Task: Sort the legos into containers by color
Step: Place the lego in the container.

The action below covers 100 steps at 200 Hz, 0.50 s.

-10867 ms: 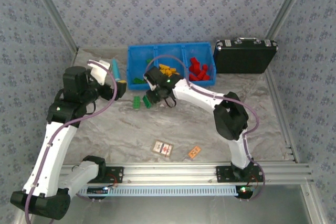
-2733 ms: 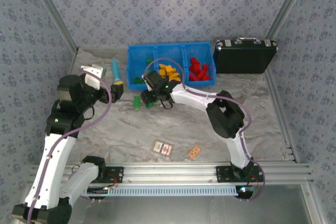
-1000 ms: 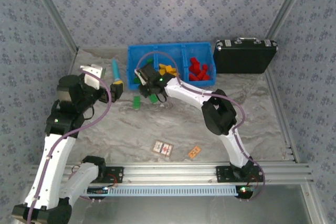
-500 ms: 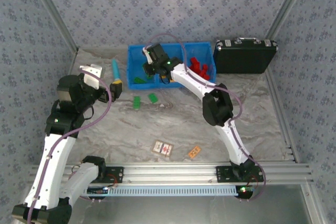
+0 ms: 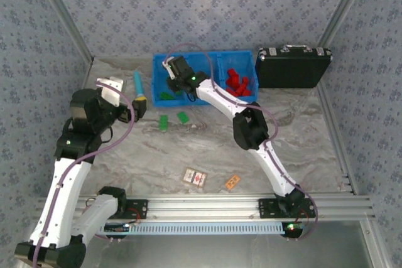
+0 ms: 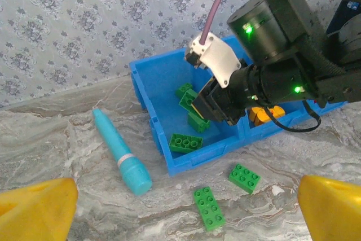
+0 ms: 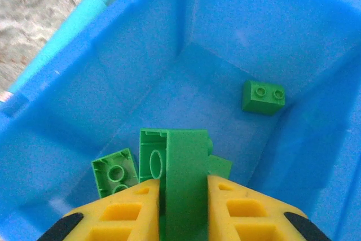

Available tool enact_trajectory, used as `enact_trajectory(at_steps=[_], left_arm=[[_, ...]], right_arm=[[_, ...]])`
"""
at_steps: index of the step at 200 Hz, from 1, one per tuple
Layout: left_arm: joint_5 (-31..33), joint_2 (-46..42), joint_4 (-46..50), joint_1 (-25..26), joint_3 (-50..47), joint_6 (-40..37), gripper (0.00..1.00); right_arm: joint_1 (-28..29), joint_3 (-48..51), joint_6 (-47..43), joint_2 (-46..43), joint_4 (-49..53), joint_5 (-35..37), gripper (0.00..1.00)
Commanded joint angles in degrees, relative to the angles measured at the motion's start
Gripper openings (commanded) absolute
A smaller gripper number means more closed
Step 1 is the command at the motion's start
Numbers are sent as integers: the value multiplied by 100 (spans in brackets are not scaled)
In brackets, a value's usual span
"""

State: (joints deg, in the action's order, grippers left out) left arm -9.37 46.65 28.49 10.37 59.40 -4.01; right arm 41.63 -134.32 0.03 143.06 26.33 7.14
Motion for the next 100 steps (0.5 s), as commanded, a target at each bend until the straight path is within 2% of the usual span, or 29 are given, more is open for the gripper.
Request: enact_trajectory(at_steps=[1, 71, 100], left_arm=[[62, -17, -28, -44, 103, -104, 100], [41, 17, -45, -44, 101, -56, 100], [40, -88, -86, -44, 19, -74, 100]], right_arm=[[-15, -213, -232, 169, 215, 262, 27], [-1, 357, 87, -402, 307, 118, 45], [25, 934, 263, -990, 271, 13, 47]])
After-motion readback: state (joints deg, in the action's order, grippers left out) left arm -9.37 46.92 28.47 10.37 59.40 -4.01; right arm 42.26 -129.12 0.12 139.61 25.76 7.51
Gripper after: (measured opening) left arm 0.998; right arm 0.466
